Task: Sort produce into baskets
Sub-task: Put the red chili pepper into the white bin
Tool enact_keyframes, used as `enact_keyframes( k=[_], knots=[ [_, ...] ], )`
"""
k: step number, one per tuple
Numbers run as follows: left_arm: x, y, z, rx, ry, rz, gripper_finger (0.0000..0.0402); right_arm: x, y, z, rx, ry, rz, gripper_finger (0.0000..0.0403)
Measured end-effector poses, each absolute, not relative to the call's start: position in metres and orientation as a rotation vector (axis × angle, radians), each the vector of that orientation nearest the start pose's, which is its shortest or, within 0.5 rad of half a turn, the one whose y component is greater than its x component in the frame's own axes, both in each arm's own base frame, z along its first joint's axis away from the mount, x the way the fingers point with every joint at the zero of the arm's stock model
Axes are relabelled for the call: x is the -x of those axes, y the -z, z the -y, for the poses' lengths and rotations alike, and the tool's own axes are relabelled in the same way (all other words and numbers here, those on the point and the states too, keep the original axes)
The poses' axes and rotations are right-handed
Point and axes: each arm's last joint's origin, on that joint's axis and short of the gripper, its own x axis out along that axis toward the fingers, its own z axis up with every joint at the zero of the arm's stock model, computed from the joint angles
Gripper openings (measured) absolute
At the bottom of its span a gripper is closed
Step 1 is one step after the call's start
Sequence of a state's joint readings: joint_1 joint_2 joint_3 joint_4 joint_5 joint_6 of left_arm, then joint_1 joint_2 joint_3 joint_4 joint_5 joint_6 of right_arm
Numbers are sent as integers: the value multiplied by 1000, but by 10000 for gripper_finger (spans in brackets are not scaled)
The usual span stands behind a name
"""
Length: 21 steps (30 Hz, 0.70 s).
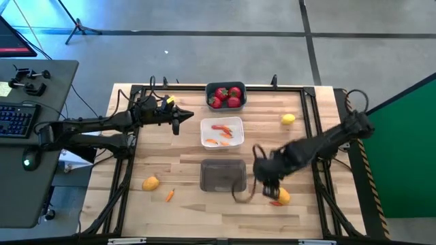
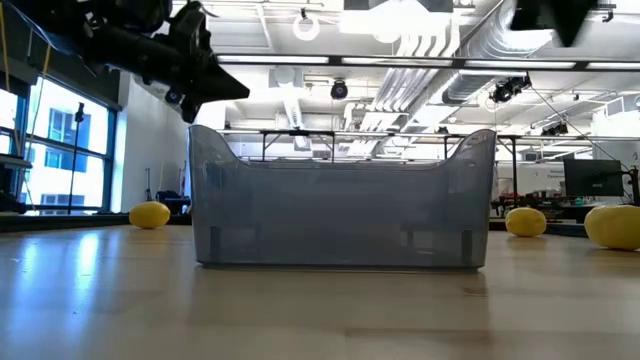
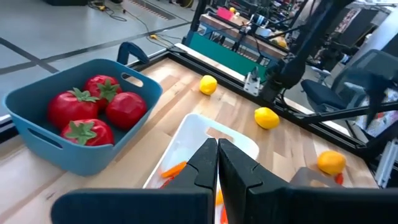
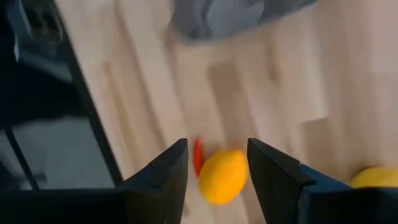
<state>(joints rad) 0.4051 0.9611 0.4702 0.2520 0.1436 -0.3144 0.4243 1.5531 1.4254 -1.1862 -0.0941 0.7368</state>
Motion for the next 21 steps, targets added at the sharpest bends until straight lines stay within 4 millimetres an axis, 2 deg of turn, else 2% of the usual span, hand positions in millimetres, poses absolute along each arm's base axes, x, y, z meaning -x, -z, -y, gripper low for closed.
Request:
enact_keyframes(
  k=[5, 8, 11, 16, 21],
  knots=[
    [-191, -235, -79, 347, -298, -191, 0, -264, -273, -163, -305, -44, -1531, 154],
    [-191, -235, -79, 341, -297, -192, 0, -266, -256, -176, -244, -112, -1605, 154],
    [-191, -235, -79, 340, -297, -192, 0, -273, -243, -180, -228, -151, -1639, 154],
    [-191, -235, -79, 340, -296, -192, 0, -286, -232, -183, -243, -181, -1596, 154],
    [-191, -235, -79, 340, -296, -192, 0, -276, -199, -185, -285, -212, -1644, 154]
  ],
)
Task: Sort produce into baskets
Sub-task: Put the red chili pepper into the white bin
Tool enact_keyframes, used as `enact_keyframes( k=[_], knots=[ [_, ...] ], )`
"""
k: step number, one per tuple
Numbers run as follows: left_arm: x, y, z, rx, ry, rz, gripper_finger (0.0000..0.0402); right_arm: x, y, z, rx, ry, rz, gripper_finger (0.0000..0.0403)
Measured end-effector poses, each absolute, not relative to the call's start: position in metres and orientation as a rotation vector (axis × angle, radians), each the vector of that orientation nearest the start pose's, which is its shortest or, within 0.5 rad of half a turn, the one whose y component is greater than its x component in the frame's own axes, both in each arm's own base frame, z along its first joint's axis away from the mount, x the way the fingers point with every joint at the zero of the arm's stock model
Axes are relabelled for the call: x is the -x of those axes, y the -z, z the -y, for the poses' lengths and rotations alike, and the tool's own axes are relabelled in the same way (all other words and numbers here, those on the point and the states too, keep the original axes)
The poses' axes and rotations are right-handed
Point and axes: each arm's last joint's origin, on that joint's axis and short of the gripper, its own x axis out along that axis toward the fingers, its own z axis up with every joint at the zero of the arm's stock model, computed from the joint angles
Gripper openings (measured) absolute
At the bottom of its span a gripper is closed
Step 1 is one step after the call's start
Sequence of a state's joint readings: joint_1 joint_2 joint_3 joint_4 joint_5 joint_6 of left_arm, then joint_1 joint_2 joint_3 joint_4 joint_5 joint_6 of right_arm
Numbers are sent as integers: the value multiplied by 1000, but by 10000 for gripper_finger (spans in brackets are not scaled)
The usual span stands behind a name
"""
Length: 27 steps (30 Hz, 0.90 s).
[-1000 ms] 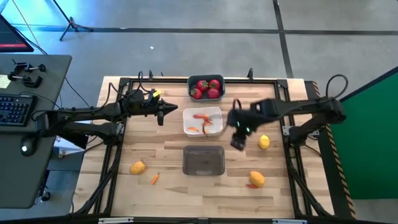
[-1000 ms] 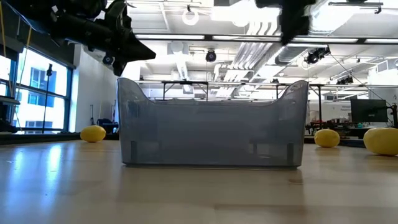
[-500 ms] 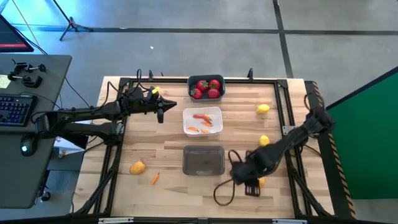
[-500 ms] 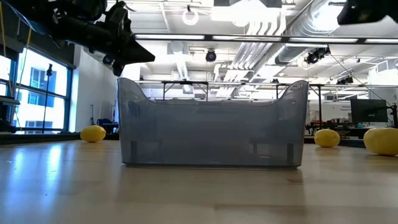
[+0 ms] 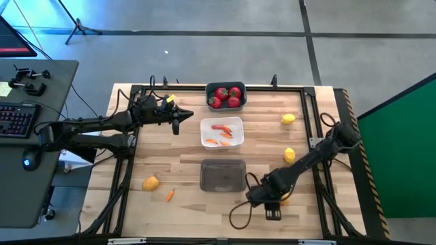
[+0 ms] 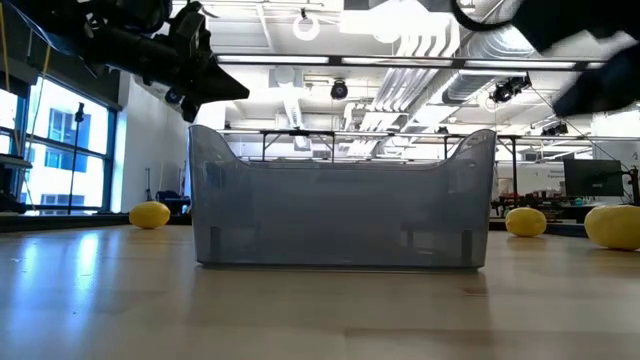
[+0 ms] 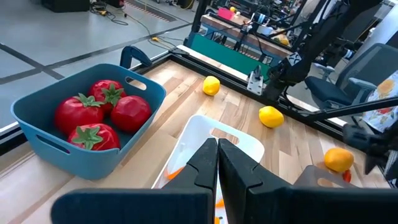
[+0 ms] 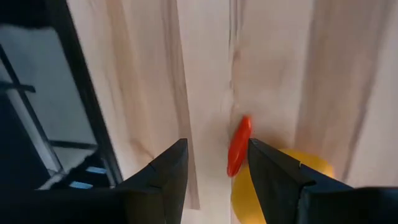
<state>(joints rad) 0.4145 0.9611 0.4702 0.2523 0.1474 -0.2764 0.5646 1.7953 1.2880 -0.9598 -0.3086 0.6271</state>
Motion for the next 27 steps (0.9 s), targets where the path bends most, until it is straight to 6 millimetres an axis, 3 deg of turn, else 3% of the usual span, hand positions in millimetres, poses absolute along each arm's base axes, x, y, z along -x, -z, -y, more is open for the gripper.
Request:
enact_keyframes(
  k=[5, 14, 21, 27],
  knots=[
    [-191, -235, -79, 339, -296, -192, 0, -263, -173, -186, -262, -218, -1658, 154],
    [-191, -235, -79, 340, -296, -192, 0, -251, -143, -179, -284, -137, -1642, 153],
    [-191, -235, -79, 340, -296, -192, 0, -247, -136, -178, -294, -150, -1619, 151],
    [-191, -235, -79, 340, -296, -192, 0, -247, -135, -179, -294, -152, -1610, 90]
  ],
)
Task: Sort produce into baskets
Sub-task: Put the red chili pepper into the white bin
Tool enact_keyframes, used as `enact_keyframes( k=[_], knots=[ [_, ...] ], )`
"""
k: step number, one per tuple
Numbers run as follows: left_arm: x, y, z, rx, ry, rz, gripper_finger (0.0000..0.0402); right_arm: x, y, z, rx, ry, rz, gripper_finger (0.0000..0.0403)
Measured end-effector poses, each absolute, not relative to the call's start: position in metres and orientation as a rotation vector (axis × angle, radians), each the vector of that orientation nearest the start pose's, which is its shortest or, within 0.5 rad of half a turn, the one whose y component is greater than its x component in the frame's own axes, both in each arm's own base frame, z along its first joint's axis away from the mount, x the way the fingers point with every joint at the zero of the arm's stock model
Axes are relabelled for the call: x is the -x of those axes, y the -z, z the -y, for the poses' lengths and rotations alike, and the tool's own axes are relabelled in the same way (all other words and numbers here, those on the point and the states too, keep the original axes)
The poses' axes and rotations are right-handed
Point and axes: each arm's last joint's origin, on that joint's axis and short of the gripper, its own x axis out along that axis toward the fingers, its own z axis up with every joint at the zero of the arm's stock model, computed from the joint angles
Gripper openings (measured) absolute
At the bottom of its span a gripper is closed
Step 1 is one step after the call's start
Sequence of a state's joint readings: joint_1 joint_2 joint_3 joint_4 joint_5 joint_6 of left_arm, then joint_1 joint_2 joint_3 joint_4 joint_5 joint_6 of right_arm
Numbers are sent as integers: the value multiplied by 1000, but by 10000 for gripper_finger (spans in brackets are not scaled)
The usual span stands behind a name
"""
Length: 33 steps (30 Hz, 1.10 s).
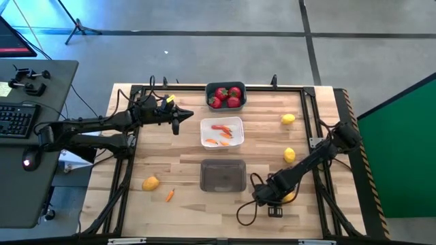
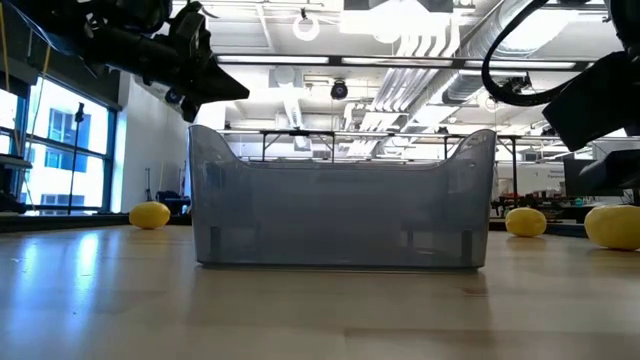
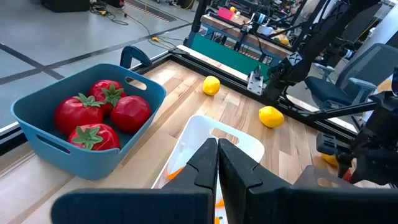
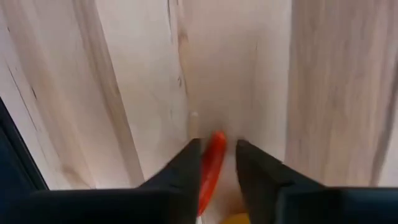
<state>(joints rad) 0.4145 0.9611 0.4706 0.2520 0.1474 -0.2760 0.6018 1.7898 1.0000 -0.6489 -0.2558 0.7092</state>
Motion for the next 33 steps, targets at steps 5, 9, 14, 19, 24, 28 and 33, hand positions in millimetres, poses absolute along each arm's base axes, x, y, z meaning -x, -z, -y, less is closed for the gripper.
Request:
enact_keyframes(
  k=[5, 9, 14, 19, 24, 28, 33],
  knots=[
    [-191, -235, -79, 323, -295, -195, 0, -249, -134, -179, -308, -171, -1610, 10],
    [-190, -235, -81, 323, -303, -194, 0, -251, -138, -176, -330, -185, -1607, 11],
    [-188, -235, -86, 328, -321, -189, 0, -266, -167, -168, -392, -191, -1504, 3],
    [-187, -235, -89, 326, -317, -187, 0, -284, -207, -147, -432, -56, -1421, 1],
    [-185, -235, -92, 286, -327, -191, 0, -309, -253, -110, -431, 98, -1294, 1],
    [-185, -235, -93, 265, -331, -194, 0, -332, -280, -69, -433, 190, -1120, 0],
    [-185, -235, -93, 260, -309, -197, 0, -352, -283, -4, -406, 376, -937, 0]
  ],
)
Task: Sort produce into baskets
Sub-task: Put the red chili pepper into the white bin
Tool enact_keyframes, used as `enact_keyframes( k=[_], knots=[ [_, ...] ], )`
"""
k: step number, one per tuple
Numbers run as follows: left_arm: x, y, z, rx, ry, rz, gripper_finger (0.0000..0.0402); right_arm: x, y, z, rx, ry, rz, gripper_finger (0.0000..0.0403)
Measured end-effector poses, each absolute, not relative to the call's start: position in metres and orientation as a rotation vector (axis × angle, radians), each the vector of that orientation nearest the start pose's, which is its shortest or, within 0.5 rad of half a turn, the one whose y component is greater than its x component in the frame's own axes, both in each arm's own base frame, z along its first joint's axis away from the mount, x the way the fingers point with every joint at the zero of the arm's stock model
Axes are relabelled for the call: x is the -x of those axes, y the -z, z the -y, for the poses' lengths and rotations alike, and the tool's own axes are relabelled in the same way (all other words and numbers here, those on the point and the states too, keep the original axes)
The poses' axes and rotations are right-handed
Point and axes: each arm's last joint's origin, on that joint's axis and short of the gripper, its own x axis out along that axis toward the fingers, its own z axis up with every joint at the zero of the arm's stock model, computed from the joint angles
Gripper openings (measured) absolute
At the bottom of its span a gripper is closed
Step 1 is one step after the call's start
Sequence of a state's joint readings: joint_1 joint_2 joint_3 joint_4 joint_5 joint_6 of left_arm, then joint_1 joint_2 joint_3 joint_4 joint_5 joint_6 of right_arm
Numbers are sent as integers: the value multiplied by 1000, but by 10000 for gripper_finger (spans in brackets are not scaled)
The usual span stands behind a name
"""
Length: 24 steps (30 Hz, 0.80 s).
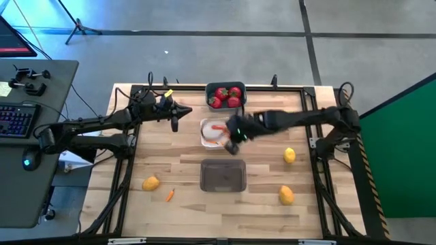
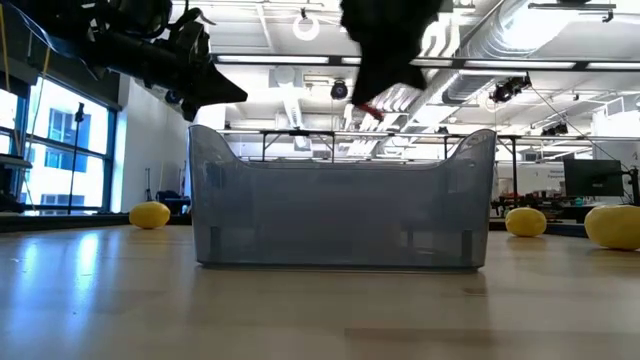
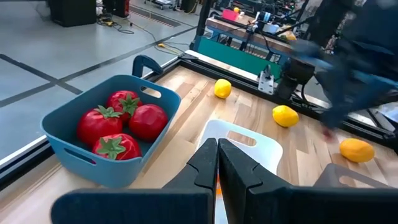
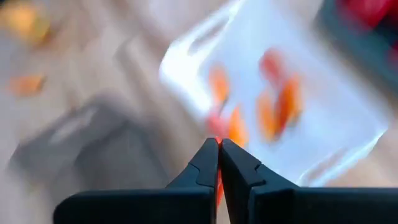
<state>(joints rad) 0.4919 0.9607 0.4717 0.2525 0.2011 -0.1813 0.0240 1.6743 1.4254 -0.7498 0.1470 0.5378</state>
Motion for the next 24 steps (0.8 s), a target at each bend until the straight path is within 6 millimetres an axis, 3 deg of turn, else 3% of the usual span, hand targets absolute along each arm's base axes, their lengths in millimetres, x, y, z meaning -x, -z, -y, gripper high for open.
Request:
enact_keyframes(
  k=[4, 9, 17, 24],
  knots=[
    [-185, -235, -92, 257, -307, -200, 0, -372, -271, 46, -346, 425, -843, 0],
    [-184, -233, -92, 261, -310, -217, 0, -395, -232, 89, -369, 355, -838, 0],
    [-183, -225, -88, 358, -317, -332, 0, -407, -192, 97, -386, 225, -929, 8],
    [-192, -246, -73, 408, -338, -432, 0, -406, -188, 99, -358, 171, -959, 106]
  ],
)
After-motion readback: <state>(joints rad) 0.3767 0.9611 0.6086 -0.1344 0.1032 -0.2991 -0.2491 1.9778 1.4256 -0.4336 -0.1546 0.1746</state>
